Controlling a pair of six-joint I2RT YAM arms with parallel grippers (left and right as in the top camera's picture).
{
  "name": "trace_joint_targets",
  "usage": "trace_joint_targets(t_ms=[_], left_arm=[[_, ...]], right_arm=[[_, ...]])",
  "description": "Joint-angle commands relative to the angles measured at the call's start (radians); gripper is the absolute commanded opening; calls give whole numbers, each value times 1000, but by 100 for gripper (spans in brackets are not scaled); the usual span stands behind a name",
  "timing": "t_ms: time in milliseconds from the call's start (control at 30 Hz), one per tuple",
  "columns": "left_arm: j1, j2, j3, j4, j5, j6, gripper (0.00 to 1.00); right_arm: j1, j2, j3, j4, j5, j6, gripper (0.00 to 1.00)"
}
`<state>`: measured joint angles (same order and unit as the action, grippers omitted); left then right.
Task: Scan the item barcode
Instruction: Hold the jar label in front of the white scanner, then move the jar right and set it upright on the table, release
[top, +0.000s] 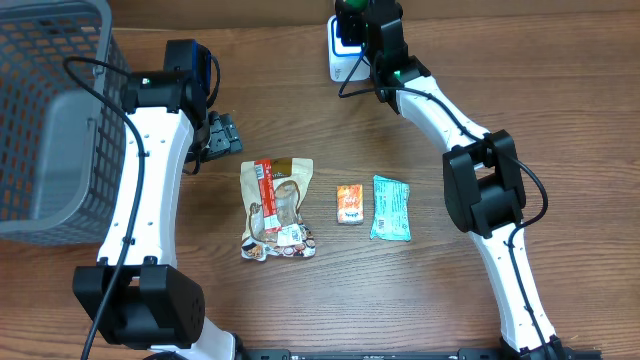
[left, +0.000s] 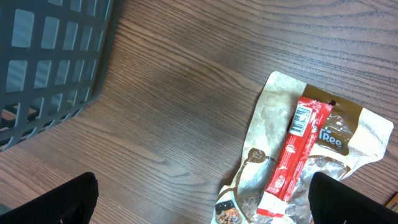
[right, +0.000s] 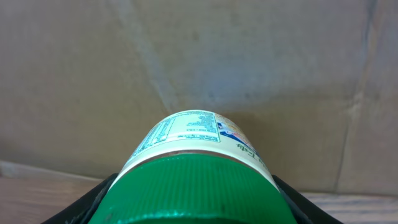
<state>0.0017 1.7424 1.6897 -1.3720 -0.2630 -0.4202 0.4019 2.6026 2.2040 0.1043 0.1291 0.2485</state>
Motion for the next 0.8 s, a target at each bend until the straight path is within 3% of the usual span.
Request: trace_joint_targets(t_ms=[0,533,767], left_arm=[[-2,2,22,0,-6,-18,100],[-2,2,22,0,-6,-18,100],[-2,2,22,0,-6,-18,100]], right_arm=[[17,-3,27,14,13,-192,4],[19,-13,28,37,27,-216,4],[19,-151,28,55,27,-216,4]])
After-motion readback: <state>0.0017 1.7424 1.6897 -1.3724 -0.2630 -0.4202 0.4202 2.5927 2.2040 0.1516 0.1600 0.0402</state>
